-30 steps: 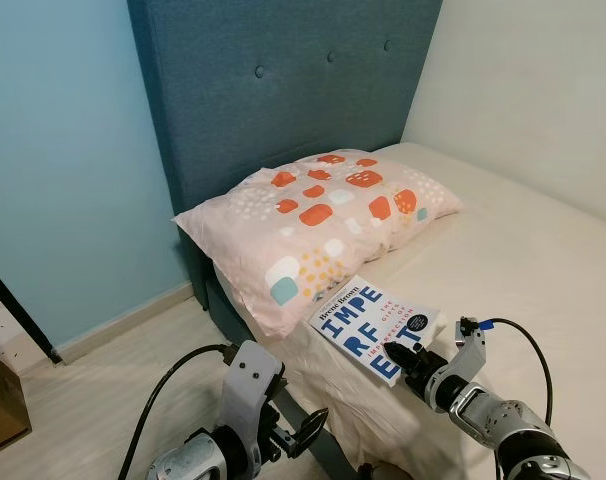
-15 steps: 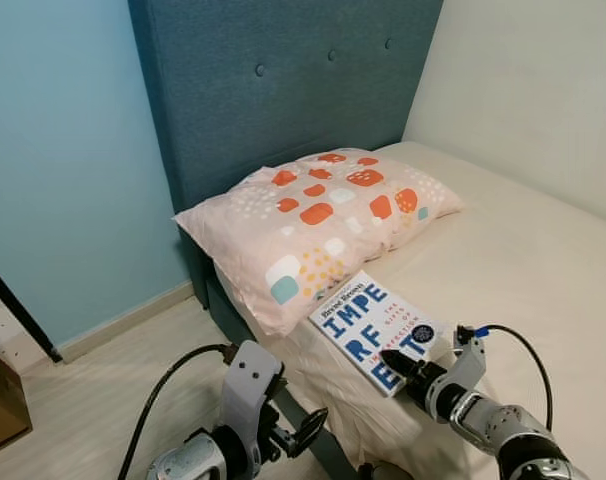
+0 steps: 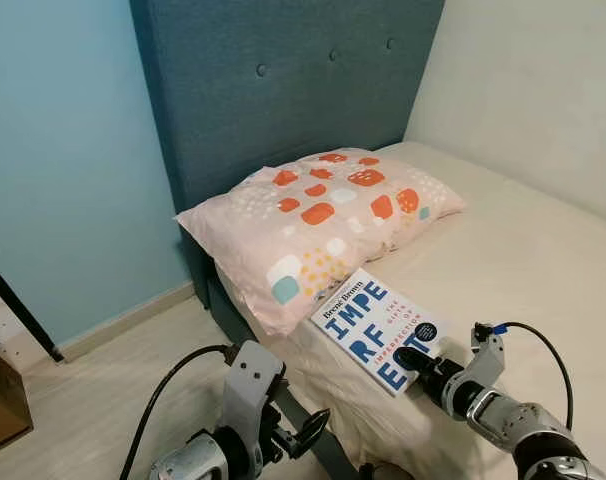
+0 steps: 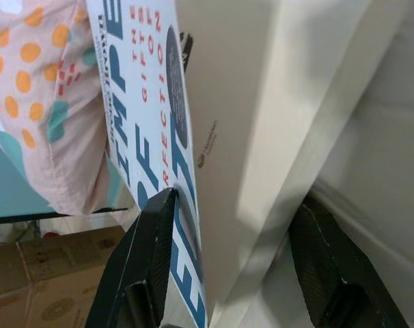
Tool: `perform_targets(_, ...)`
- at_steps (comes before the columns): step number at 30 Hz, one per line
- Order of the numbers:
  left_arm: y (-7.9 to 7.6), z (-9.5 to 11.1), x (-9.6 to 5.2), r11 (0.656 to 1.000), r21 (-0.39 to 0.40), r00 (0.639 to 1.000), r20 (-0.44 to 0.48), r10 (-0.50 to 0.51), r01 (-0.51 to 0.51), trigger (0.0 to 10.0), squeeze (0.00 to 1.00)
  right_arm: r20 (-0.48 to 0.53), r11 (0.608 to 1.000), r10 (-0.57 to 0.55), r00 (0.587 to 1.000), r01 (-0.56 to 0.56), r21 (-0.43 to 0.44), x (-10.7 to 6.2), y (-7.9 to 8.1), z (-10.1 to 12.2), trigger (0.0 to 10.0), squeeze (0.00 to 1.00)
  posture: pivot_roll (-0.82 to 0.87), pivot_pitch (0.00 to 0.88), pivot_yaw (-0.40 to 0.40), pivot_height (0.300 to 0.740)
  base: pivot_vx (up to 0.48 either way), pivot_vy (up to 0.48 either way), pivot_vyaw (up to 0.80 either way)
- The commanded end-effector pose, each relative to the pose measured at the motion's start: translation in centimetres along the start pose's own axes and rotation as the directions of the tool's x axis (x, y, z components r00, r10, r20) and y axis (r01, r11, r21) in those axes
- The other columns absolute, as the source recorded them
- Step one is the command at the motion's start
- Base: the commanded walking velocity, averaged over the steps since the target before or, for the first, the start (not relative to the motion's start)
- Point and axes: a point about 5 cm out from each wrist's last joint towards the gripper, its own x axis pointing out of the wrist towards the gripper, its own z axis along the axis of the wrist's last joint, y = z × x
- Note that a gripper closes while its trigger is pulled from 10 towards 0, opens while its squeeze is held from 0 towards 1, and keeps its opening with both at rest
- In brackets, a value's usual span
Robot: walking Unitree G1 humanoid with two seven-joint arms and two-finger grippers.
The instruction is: Clean up the room
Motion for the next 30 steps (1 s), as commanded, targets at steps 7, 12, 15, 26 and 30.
perform_targets(7, -0.8, -0.7, -0.4, 0.999, -0.028, 0.998, -0.029, -0.047, 0.046, 10.0, 0.0, -0.059, 0.999, -0.043, 0.997, 0.044, 0.003, -1.4, -1.9, -0.5, 10.0, 0.0, 0.05, 0.377, -0.042, 0.572, 0.0, 0.0, 0.0)
perform_targets(12, -0.8, -0.6, -0.3, 0.999, -0.031, 0.999, -0.024, -0.045, 0.045, 10.0, 0.0, -0.052, 0.999, -0.027, 0.998, 0.029, 0.039, -2.6, -2.3, 0.0, 10.0, 0.0, 0.04, 0.361, -0.046, 0.572, 0.0, 0.0, 0.0)
perform_targets(15, -0.8, -0.6, -0.3, 0.999, -0.035, 0.999, -0.02, -0.039, 0.039, 10.0, 0.0, -0.034, 0.999, -0.015, 0.999, 0.017, 0.036, -3.3, -2.3, 0.8, 10.0, 0.0, 0.04, 0.343, -0.047, 0.572, 0.0, 0.0, 0.0)
perform_targets(26, 0.3, -1.3, -1.6, 0.997, -0.055, 0.998, -0.033, 0.044, -0.046, 10.0, 0.0, 0.074, 0.992, 0.098, 0.992, -0.092, -0.087, -7.2, 0.9, 4.8, 10.0, 0.0, 0.03, 0.285, -0.044, 0.572, 0.0, 0.0, 0.0)
perform_targets(30, 1.6, -1.9, -2.2, 0.991, -0.053, 0.992, -0.043, 0.119, -0.121, 10.0, 0.0, 0.148, 0.926, 0.145, 0.978, -0.081, -0.368, -7.7, 4.1, 6.2, 10.0, 0.0, 0.02, 0.265, -0.037, 0.572, 0.0, 0.0, 0.0)
